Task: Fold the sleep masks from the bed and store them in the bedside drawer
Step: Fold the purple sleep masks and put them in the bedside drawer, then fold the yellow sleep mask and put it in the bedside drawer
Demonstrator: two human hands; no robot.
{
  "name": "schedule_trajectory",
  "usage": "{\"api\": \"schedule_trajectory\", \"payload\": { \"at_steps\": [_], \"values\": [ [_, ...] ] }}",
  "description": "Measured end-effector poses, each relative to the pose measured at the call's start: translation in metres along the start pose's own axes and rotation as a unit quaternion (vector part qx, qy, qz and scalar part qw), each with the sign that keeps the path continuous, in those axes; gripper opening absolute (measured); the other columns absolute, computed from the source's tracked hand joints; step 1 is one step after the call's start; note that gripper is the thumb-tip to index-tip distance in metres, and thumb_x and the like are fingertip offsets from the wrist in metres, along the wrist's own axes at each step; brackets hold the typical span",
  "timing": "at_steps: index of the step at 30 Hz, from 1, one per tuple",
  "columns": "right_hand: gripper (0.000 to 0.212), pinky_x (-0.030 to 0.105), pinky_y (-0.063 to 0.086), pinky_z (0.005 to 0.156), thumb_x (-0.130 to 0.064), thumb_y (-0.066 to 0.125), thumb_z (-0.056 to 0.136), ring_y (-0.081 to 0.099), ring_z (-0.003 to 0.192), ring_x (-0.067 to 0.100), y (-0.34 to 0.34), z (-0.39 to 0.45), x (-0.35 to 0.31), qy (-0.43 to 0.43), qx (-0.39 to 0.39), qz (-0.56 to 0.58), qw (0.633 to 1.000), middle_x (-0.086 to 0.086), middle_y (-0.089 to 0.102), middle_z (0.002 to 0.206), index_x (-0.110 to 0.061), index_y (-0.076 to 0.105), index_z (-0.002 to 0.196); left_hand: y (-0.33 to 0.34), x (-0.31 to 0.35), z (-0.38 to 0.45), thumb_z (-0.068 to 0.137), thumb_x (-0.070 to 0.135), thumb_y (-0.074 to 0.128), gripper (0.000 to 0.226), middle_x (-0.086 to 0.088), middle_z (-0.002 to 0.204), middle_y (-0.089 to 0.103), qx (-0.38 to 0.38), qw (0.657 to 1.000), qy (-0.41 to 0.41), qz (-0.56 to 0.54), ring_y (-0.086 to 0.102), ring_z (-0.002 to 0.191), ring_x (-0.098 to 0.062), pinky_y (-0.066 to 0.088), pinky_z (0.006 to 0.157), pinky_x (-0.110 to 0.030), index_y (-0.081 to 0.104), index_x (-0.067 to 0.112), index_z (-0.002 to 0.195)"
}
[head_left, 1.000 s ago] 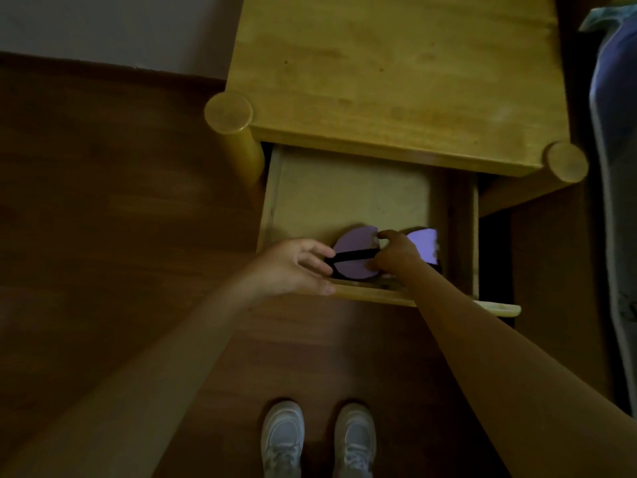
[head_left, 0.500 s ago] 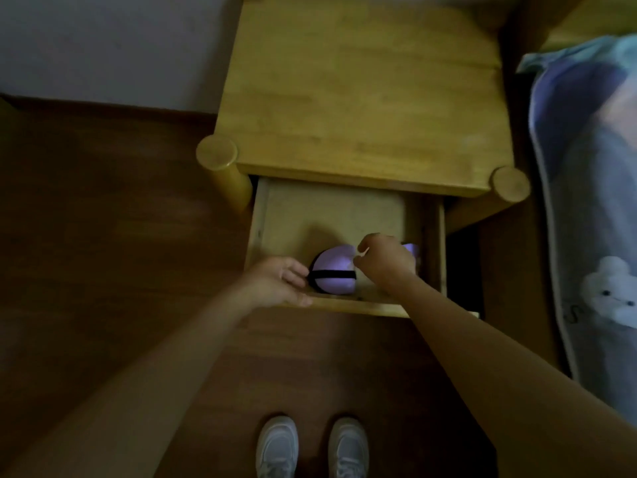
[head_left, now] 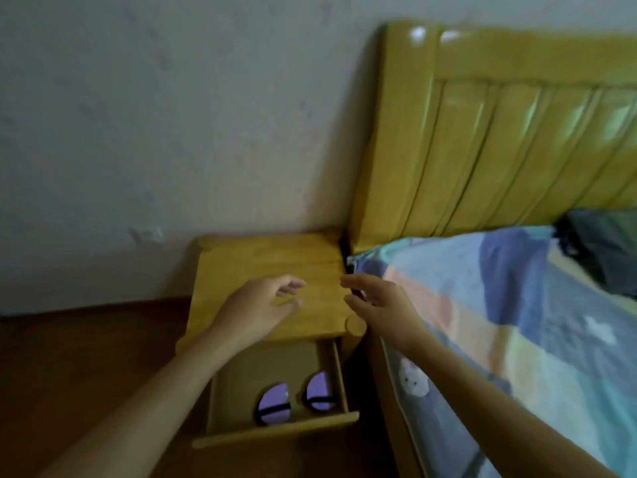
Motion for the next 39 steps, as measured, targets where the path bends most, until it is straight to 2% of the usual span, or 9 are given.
{"api": "schedule_trajectory", "payload": {
  "at_steps": [4, 8, 14, 17, 21, 24, 28, 33, 39],
  "values": [
    [0.046, 0.023, 0.038, 0.103, -0.021, 0.067, 0.085, 0.051, 0.123, 0.007, -0.099, -0.038, -0.089, -0.081, 0.050, -0.059, 0.994, -0.006, 0.058, 0.132, -0.029, 0.056, 0.129, -0.077, 0.090, -0.025, 0.083, 0.050, 0.058, 0.048, 0.015, 0.133, 0.054, 0.047, 0.990, 0.111, 0.075, 0.050, 0.120, -0.005, 0.042, 0.095, -0.026, 0.051, 0.039, 0.129],
    [0.065, 0.028, 0.028, 0.113, -0.026, 0.068, 0.084, 0.031, 0.137, 0.002, -0.162, -0.086, -0.162, -0.128, 0.101, -0.123, 0.979, -0.014, 0.037, 0.148, -0.039, 0.036, 0.140, -0.138, 0.163, -0.056, 0.084, 0.041, 0.065, 0.057, 0.015, 0.140, 0.043, 0.034, 0.981, 0.189, -0.040, 0.039, 0.123, 0.002, 0.032, 0.098, -0.019, 0.044, 0.035, 0.137],
    [0.086, 0.031, 0.014, 0.117, -0.048, 0.059, 0.083, 0.000, 0.145, 0.003, -0.211, -0.176, -0.242, -0.119, 0.225, -0.286, 0.924, -0.019, 0.002, 0.158, -0.041, 0.003, 0.147, -0.197, 0.239, -0.107, 0.076, 0.056, 0.065, 0.073, 0.031, 0.141, 0.023, 0.040, 0.937, 0.347, -0.006, 0.022, 0.130, 0.005, 0.027, 0.105, -0.027, 0.025, 0.054, 0.137],
    [0.087, 0.039, 0.011, 0.118, -0.063, 0.045, 0.078, -0.008, 0.146, 0.008, -0.219, -0.225, -0.263, -0.079, 0.276, -0.337, 0.897, -0.017, -0.008, 0.158, -0.045, -0.008, 0.146, -0.208, 0.272, -0.137, 0.067, 0.075, 0.049, 0.082, 0.031, 0.145, 0.008, 0.051, 0.896, 0.437, 0.059, 0.011, 0.133, 0.004, 0.023, 0.107, -0.032, 0.008, 0.058, 0.136],
    [0.092, 0.040, 0.007, 0.118, -0.068, 0.042, 0.077, -0.013, 0.146, 0.010, -0.222, -0.307, -0.283, -0.007, 0.338, -0.391, 0.856, -0.013, -0.013, 0.158, -0.042, -0.014, 0.145, -0.202, 0.308, -0.182, 0.066, 0.087, 0.031, 0.088, 0.021, 0.155, 0.001, 0.065, 0.835, 0.537, 0.102, -0.002, 0.140, -0.002, 0.019, 0.108, -0.041, 0.004, 0.053, 0.142],
    [0.096, 0.037, 0.000, 0.117, -0.066, 0.048, 0.080, -0.018, 0.144, 0.009, -0.221, -0.386, -0.292, 0.060, 0.371, -0.430, 0.821, -0.011, -0.016, 0.158, -0.041, -0.019, 0.144, -0.184, 0.336, -0.233, 0.063, 0.092, 0.023, 0.092, 0.021, 0.155, -0.003, 0.054, 0.797, 0.593, 0.097, -0.005, 0.140, -0.001, 0.012, 0.107, -0.037, 0.005, 0.051, 0.143],
    [0.094, 0.043, 0.003, 0.117, -0.071, 0.041, 0.078, -0.013, 0.146, 0.016, -0.214, -0.506, -0.310, 0.151, 0.405, -0.453, 0.779, -0.006, -0.012, 0.159, -0.037, -0.012, 0.148, -0.155, 0.376, -0.318, 0.061, 0.093, 0.028, 0.094, 0.025, 0.154, -0.010, 0.017, 0.746, 0.662, 0.071, -0.009, 0.142, -0.001, 0.009, 0.108, -0.036, 0.002, 0.053, 0.141],
    [0.092, 0.047, 0.013, 0.117, -0.070, 0.043, 0.079, -0.003, 0.147, 0.019, -0.187, -0.675, -0.331, 0.261, 0.440, -0.463, 0.724, -0.003, -0.003, 0.161, -0.034, -0.004, 0.150, -0.100, 0.421, -0.451, 0.062, 0.090, 0.034, 0.100, 0.017, 0.157, -0.001, -0.040, 0.675, 0.735, 0.044, -0.002, 0.144, -0.008, 0.015, 0.111, -0.045, 0.011, 0.043, 0.147],
    [0.092, 0.045, 0.017, 0.117, -0.068, 0.045, 0.078, -0.001, 0.147, 0.016, -0.132, -0.878, -0.363, 0.375, 0.457, -0.459, 0.663, -0.006, -0.004, 0.160, -0.042, -0.011, 0.146, -0.018, 0.449, -0.627, 0.065, 0.089, 0.036, 0.100, 0.015, 0.158, 0.004, -0.099, 0.603, 0.792, 0.006, 0.005, 0.145, -0.012, 0.019, 0.113, -0.046, 0.008, 0.041, 0.148]
  ]
}}
Point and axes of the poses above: each hand's wrist, its own z-axis towards the middle knuckle, its own y-axis out of the palm, x = y × z, the point moved 5 cm from there along z, towards the middle knuckle
